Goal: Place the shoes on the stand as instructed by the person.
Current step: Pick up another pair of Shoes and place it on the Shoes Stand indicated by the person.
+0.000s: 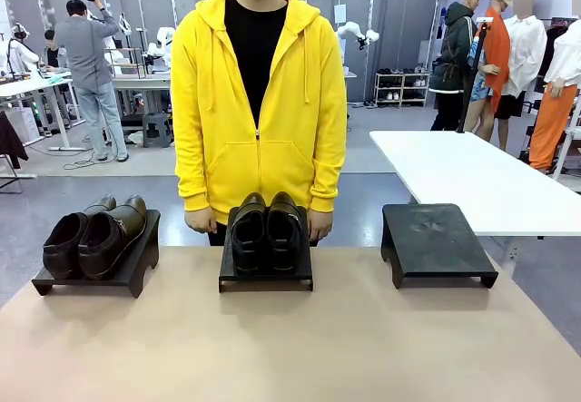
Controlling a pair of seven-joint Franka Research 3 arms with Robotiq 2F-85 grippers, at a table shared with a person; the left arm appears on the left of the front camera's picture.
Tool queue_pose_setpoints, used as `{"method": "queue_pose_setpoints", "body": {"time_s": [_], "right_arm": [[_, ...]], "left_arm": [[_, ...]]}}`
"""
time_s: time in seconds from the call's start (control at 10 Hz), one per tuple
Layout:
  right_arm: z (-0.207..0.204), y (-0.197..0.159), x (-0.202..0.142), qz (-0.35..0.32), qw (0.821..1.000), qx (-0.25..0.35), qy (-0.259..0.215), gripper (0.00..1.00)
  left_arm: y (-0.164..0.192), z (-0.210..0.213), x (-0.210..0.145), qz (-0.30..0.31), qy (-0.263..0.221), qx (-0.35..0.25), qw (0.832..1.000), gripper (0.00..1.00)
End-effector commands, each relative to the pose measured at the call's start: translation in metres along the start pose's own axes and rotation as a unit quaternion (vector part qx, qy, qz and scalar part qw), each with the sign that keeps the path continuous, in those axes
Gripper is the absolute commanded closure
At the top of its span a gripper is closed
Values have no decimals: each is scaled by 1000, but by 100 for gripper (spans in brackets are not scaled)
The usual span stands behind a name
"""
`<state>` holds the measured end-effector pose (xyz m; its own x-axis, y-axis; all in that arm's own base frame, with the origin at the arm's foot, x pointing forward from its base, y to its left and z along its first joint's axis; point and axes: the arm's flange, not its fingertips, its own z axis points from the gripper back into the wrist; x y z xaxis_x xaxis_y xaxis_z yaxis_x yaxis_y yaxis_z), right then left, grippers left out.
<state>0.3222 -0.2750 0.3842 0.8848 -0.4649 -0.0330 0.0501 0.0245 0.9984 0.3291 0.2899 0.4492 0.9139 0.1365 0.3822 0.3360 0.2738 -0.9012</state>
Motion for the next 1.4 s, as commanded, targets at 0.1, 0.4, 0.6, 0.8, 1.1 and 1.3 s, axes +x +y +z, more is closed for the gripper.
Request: {"method": "queue_pose_setpoints", "body": {"time_s": [0.1, 0.4, 0.6, 0.8, 1.1, 1.3], "right_arm": [[0, 0, 0, 0, 1000, 0, 0, 0], [0, 0, 0, 0, 1000, 0, 0, 0], [0, 0, 0, 0, 1000, 0, 0, 0], [0, 0, 0, 0, 1000, 0, 0, 0], [0, 0, 0, 0, 1000, 0, 0, 0], [0, 0, 0, 0, 1000, 0, 0, 0]], "left_arm": [[-3, -2, -4, -4, 3, 4, 1000, 0], [-3, -2, -4, -4, 3, 4, 1000, 0], [-3, -2, -4, -4, 3, 4, 1000, 0], [-3, -2, -4, -4, 3, 4, 1000, 0], [-3, -2, -4, -4, 3, 4, 1000, 0], [-3, -2, -4, -4, 3, 4, 1000, 0]]}}
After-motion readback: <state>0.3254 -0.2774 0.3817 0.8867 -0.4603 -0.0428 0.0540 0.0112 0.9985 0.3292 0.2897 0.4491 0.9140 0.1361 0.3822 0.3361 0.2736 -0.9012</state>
